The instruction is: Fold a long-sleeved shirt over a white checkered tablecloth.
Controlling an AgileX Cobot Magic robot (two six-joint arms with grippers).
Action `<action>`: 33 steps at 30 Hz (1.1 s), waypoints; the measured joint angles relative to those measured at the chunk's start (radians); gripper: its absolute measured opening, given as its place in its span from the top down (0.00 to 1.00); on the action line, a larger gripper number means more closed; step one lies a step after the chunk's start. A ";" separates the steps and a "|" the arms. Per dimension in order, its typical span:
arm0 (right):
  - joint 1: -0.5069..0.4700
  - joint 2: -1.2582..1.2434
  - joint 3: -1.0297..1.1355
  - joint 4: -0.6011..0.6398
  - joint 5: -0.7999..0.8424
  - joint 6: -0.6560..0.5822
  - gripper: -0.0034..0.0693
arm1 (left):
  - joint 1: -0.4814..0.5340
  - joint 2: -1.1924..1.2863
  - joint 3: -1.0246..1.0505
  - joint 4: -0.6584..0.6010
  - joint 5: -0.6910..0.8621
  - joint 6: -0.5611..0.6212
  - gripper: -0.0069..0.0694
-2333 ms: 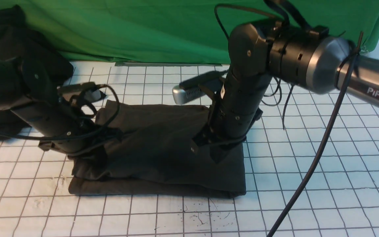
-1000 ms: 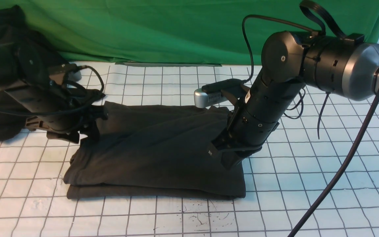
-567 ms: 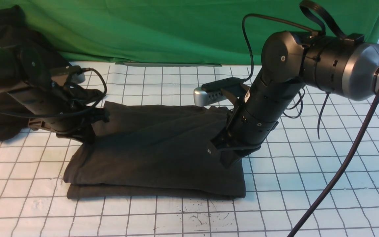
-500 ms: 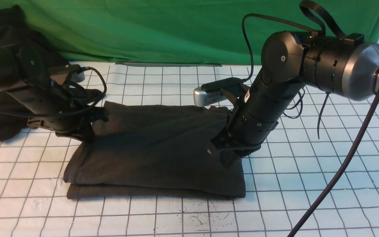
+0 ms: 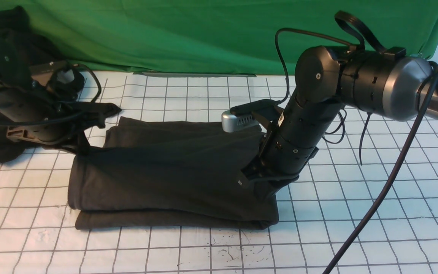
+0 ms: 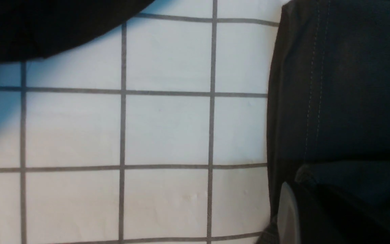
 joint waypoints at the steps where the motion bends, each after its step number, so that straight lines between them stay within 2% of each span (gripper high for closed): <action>1: 0.002 0.000 0.000 0.000 0.000 0.001 0.95 | 0.000 0.003 0.000 0.000 -0.005 0.000 0.84; 2: 0.002 0.000 0.000 0.000 0.000 0.001 0.95 | 0.000 0.003 0.000 0.000 -0.005 0.001 0.83; 5: 0.003 0.000 -0.006 0.000 0.013 0.002 0.95 | -0.001 0.001 -0.005 0.024 0.001 0.001 0.70; 7: 0.003 -0.006 -0.024 -0.001 0.033 0.003 0.95 | -0.001 -0.007 -0.030 0.065 0.056 -0.007 0.59; 8: 0.003 -0.007 -0.026 -0.001 0.035 0.003 0.95 | -0.001 -0.008 -0.037 0.072 0.063 -0.009 0.58; 10: 0.003 -0.027 -0.048 0.001 0.043 0.003 0.95 | -0.001 -0.036 -0.077 0.089 0.139 -0.020 0.48; 13: 0.003 -0.046 -0.059 0.003 0.034 0.007 0.95 | -0.001 -0.076 -0.097 0.039 0.187 -0.013 0.45; 15: 0.004 -0.050 -0.062 0.007 0.009 0.012 0.95 | -0.004 -0.101 -0.094 -0.048 0.205 0.048 0.49; 17: 0.004 -0.036 -0.062 0.015 -0.013 0.021 0.95 | -0.034 -0.126 -0.060 -0.133 0.207 0.125 0.64; 20: 0.004 0.002 -0.062 0.020 -0.014 0.026 0.95 | -0.078 -0.129 0.020 -0.162 0.161 0.152 0.84; 24: 0.004 0.056 -0.059 0.020 -0.008 0.027 0.95 | -0.101 -0.126 0.149 -0.169 0.074 0.160 0.91; 28: 0.004 0.080 -0.027 -0.016 0.015 0.031 0.95 | -0.100 -0.126 0.281 -0.132 -0.036 0.108 0.92; 33: -0.004 0.080 0.009 -0.085 0.038 0.078 0.95 | -0.100 -0.126 0.349 -0.098 -0.074 0.047 0.92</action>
